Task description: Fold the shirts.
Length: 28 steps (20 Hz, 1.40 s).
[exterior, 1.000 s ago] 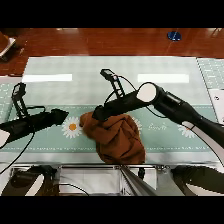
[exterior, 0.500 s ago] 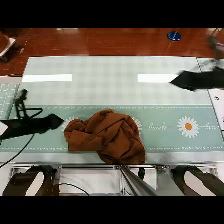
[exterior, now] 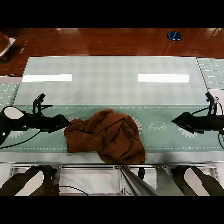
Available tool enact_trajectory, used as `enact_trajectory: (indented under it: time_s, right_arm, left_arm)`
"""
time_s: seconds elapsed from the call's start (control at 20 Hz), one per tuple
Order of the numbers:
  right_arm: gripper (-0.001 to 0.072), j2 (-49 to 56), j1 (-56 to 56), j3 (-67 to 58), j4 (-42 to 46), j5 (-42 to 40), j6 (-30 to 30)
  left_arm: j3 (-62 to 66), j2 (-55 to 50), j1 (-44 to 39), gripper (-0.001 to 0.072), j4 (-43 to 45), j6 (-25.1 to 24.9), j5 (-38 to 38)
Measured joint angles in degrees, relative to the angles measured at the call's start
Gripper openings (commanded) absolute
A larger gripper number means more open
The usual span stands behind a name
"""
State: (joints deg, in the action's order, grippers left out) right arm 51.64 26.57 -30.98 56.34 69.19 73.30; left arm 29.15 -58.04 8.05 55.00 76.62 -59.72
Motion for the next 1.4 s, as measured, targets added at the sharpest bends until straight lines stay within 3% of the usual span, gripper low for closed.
enact_trajectory:
  time_s: [0.25,0.4,0.45,0.5,0.55,0.75,1.05,1.1,1.15,1.2,1.4]
  right_arm:
    - [0.0407,-0.2,-2.6,4.7,-0.1,-0.5,-0.3]
    - [0.0407,0.3,-5.7,6.4,-0.1,0.3,-0.2]
    - [0.0407,0.9,-7.3,7.0,-0.3,0.8,-0.1]
    - [0.0407,1.4,-9.1,7.5,-0.7,1.3,0.1]
    - [0.0407,2.2,-11.4,7.9,-1.3,1.7,0.2]
    - [0.0407,5.1,-22.8,8.6,-4.6,2.1,0.6]
    - [0.0402,10.2,-39.4,8.9,-11.9,-4.8,1.1]
    - [0.0308,11.1,-41.5,8.9,-13.5,-6.1,1.1]
    - [0.0106,12.0,-43.3,8.9,-14.9,-7.8,0.7]
    - [0.0021,12.9,-44.8,8.9,-16.0,-9.6,0.1]
    - [0.002,13.0,-45.8,4.4,-19.5,-9.8,-3.7]
  left_arm:
    - [2.1,-5.9,-0.7,0.0507,-0.6,-3.0,2.4]
    - [2.6,-10.1,-3.3,0.0502,-3.5,-6.1,-0.1]
    - [2.6,-11.6,-4.5,0.0384,-4.3,-7.3,-1.0]
    - [2.7,-13.0,-5.7,0.0112,-5.2,-8.2,-1.6]
    - [2.6,-14.1,-6.8,0.0018,-5.3,-9.1,-1.9]
    - [2.7,-16.2,-9.1,0.0019,-6.9,-11.0,-2.6]
    - [2.7,-16.9,-9.9,0.0018,-7.7,-11.7,-2.3]
    - [2.7,-16.9,-9.9,0.0019,-7.8,-11.7,-2.2]
    - [2.7,-16.9,-9.9,0.0018,-8.0,-11.8,-2.1]
    - [2.7,-16.9,-9.9,0.0018,-8.2,-11.8,-1.9]
    - [5.9,-15.7,-9.8,0.0018,-8.0,-12.0,0.5]
